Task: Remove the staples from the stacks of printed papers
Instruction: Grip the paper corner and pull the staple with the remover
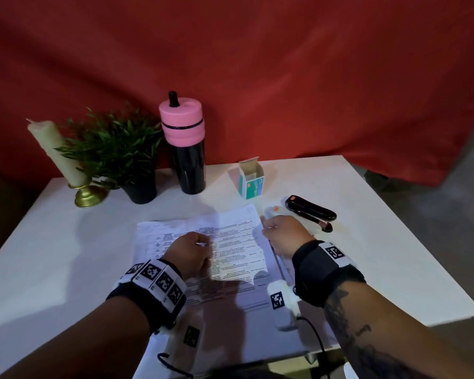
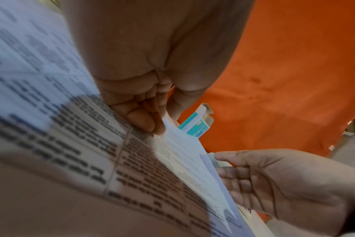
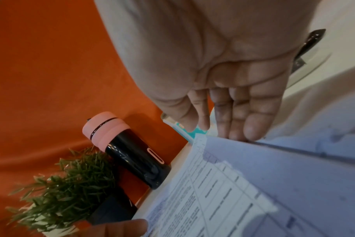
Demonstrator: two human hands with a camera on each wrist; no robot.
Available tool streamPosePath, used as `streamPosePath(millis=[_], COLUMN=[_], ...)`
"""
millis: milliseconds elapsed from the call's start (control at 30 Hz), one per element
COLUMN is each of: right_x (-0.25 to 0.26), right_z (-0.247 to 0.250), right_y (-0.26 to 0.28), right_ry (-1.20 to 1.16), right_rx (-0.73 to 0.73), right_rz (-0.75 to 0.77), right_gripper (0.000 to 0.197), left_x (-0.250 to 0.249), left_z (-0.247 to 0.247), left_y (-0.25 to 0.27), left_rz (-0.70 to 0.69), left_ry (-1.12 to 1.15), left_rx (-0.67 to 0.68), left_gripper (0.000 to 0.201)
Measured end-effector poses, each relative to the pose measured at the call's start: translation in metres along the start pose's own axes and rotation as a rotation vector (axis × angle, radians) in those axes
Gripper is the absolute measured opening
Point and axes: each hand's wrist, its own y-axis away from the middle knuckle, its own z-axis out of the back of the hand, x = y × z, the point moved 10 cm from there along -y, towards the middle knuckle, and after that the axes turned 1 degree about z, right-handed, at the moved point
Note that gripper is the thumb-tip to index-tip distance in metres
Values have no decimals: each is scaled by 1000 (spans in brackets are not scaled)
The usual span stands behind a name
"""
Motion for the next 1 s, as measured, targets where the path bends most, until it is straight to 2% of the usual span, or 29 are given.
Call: streamPosePath(millis=[100,167,200,233,333,367,400,433,467,500,567,633,667,700,767,800,833,867,900,933,1000], right_x=[9,16,19,22,25,24,24,21,14,8,-5,-8,-10,-11,-13,-14,-12,-12,-11,-8,-4], right_z=[4,2,1,2,4,3,0,-2,-1,2,18,30,34,38,45,47,49,55,65,76,89], right_y=[5,8,9,10,11,9,8,7,5,4,3,5,6,8,10,7,6,1,-2,-6,-11], right_ry=[126,220,264,285,172,102,39,-45,-147,-279,-474,-590,-635,-688,-776,-750,-640,-398,-154,54,242], right_rx=[-88,-121,-136,-158,-236,-226,-201,-169,-154,-143,-144,-63,-28,-8,5,11,4,-28,-89,-173,-264], right_rz=[-8,-9,-9,-10,-27,-24,-18,-24,-40,-57,-59,-25,-12,2,3,2,1,6,13,18,22], right_gripper=[25,25,25,25,37,32,15,12,17,11,10,16,19,20,22,20,17,19,24,25,21], left_x=[-2,0,2,1,-3,-4,-4,-7,-13,-21,-43,-54,-49,-41,-25,-17,-11,-11,-11,-8,-4], left_z=[-3,-8,-9,-7,-8,-8,-6,-1,7,20,56,96,110,119,118,107,95,87,83,82,83], left_y=[4,4,5,6,15,17,16,13,11,9,14,26,24,16,-11,-22,-29,-28,-26,-26,-24], left_rz=[-2,18,47,14,-54,-69,-78,-105,-156,-223,-355,-370,-336,-297,-221,-157,-117,-104,-101,-94,-96], left_ry=[-47,6,86,123,218,210,183,123,37,-62,-243,-335,-279,-178,138,271,352,400,397,376,356], left_rx=[110,195,205,186,240,239,229,194,119,5,-344,-707,-772,-761,-519,-365,-231,-162,-148,-170,-216], left_gripper=[21,25,24,22,16,21,25,28,28,28,32,48,59,71,82,74,56,37,23,18,18])
